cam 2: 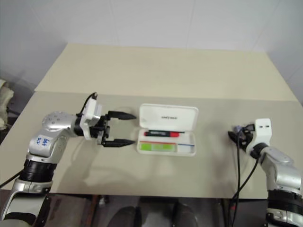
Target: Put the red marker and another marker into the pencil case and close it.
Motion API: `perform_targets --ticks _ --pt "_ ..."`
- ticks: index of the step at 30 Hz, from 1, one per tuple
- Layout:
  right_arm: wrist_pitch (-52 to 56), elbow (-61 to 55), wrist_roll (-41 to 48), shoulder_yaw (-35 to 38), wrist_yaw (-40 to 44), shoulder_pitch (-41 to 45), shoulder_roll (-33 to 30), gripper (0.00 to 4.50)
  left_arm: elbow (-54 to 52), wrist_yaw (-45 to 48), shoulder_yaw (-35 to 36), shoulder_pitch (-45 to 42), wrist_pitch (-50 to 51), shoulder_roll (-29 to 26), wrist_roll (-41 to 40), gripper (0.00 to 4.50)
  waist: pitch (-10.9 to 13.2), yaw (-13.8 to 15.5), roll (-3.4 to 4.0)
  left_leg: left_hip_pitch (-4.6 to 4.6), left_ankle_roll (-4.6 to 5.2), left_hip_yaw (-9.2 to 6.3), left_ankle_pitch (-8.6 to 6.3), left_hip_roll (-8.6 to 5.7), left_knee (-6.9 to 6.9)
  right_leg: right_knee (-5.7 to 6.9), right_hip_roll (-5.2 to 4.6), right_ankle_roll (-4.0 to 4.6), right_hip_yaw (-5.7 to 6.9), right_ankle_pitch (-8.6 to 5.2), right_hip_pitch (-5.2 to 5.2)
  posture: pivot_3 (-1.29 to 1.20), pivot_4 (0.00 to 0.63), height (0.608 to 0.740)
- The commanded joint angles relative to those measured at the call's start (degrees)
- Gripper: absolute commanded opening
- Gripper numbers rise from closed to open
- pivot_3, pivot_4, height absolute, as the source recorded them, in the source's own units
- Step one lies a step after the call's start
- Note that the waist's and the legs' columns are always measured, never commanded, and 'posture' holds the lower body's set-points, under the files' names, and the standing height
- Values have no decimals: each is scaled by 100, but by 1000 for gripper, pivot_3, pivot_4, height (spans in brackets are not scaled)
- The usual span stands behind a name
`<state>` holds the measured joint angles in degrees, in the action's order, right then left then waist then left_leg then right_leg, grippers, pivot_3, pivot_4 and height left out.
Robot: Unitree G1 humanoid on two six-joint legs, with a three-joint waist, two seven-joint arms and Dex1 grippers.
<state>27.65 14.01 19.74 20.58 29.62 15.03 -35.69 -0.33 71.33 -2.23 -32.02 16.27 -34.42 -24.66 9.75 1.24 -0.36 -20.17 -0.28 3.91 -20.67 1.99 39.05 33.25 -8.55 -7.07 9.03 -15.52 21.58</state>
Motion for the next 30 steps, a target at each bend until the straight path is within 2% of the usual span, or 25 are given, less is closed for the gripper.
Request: perform_targets --ticks 1,6,13,15,19,24,30 --pt "-96 132 10 17 -17 85 72 2191 -131 -26 0 -104 -44 55 -70 4500 0 -1 0 0 1 1 1 0 1 0 0 0 -1 0 0 0 150 740" --pt "-87 53 -56 -59 -35 115 55 400 -132 -34 15 -83 -60 65 -59 4500 0 -5 0 1 -1 0 6 1 1 0 0 0 -2 0 -1 0 150 740" --pt "162 -460 15 -267 374 173 -309 378 -107 -18 24 -84 -90 47 -51 4500 1 -8 2 1 -1 0 6 2 1 1 0 0 -2 0 -1 0 150 740" --pt "304 -771 185 -318 712 186 -456 378 -84 -10 36 -99 -122 46 -48 4500 3 -8 6 0 -1 -1 6 2 -1 0 1 0 -2 0 1 0 150 740" --pt "1092 -1935 924 -561 2019 -12 -1169 378 -101 -30 88 -94 -161 31 -68 4500 7 19 12 -3 -1 -4 6 1 -5 -5 0 0 0 0 2 0 150 740" --pt "1231 -2803 1430 -860 2986 -187 -1546 378 -131 -33 112 -29 -159 -15 -83 4500 3 28 5 -9 2 -11 2 0 -7 -15 1 0 8 0 1 0 150 740" --pt "597 -2586 739 -1989 3362 141 -1468 378 -241 -102 132 54 -81 -19 -138 4500 3 19 5 -10 3 -6 2 -1 -4 -25 1 -2 6 1 0 0 150 740"
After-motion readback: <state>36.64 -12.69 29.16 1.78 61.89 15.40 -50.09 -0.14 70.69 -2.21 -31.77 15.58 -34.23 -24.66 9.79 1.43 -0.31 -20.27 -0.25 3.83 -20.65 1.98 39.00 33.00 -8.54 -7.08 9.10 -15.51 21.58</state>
